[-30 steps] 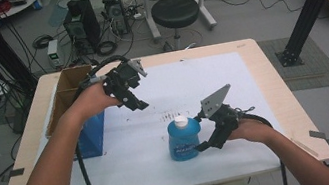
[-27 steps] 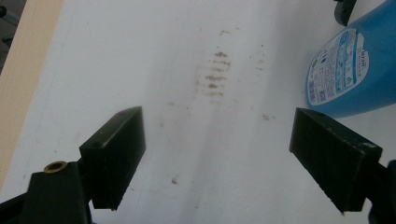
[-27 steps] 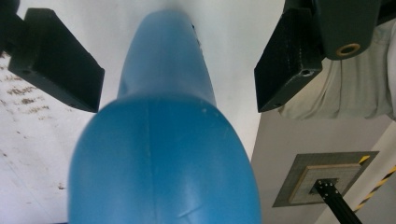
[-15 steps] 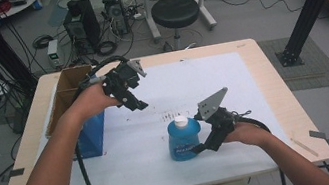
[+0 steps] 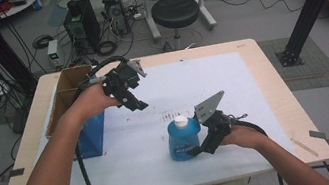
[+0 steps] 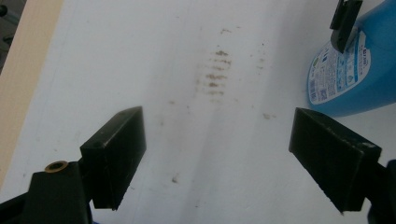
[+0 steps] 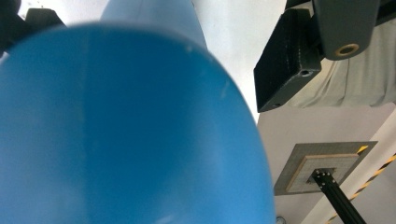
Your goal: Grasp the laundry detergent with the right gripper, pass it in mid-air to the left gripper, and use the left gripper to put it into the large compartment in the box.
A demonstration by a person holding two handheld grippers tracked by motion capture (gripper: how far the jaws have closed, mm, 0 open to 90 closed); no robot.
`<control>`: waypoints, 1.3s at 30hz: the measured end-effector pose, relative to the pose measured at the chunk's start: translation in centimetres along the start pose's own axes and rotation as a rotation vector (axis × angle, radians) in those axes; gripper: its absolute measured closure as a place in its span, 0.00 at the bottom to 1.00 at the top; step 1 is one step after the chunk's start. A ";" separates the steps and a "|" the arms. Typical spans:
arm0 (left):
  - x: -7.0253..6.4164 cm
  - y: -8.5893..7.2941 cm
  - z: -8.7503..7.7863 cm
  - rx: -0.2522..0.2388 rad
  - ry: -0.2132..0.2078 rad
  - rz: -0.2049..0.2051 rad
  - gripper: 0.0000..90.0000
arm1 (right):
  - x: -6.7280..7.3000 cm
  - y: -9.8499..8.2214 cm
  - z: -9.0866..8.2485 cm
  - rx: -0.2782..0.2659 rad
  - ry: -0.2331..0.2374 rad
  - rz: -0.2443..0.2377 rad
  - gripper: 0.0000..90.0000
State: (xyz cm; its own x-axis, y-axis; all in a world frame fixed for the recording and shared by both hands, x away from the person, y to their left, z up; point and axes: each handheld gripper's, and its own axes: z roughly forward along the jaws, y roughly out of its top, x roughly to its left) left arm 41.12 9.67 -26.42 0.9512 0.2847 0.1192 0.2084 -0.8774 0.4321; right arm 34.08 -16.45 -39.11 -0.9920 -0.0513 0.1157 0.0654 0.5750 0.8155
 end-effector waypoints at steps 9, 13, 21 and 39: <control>0.0 0.0 0.0 0.003 0.000 -0.003 0.22 | -0.1 0.0 0.3 -0.020 -0.006 0.001 0.24; 0.0 -0.1 -0.1 0.003 0.001 -0.004 0.22 | -0.1 -0.1 0.3 -0.021 -0.003 0.000 0.26; 0.0 -0.1 0.0 0.003 -0.001 -0.005 0.22 | -0.2 -0.1 0.3 -0.033 -0.001 -0.001 0.30; 0.0 0.0 0.1 0.005 -0.003 -0.005 0.22 | -0.3 -0.1 0.3 -0.040 -0.004 -0.010 0.35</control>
State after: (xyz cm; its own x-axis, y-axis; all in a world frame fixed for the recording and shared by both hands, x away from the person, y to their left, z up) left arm 41.13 9.64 -26.52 0.9509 0.2875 0.1143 0.2140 -0.8780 0.4283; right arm 34.36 -16.26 -39.39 -0.9930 -0.0536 0.1056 0.0600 0.5416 0.8385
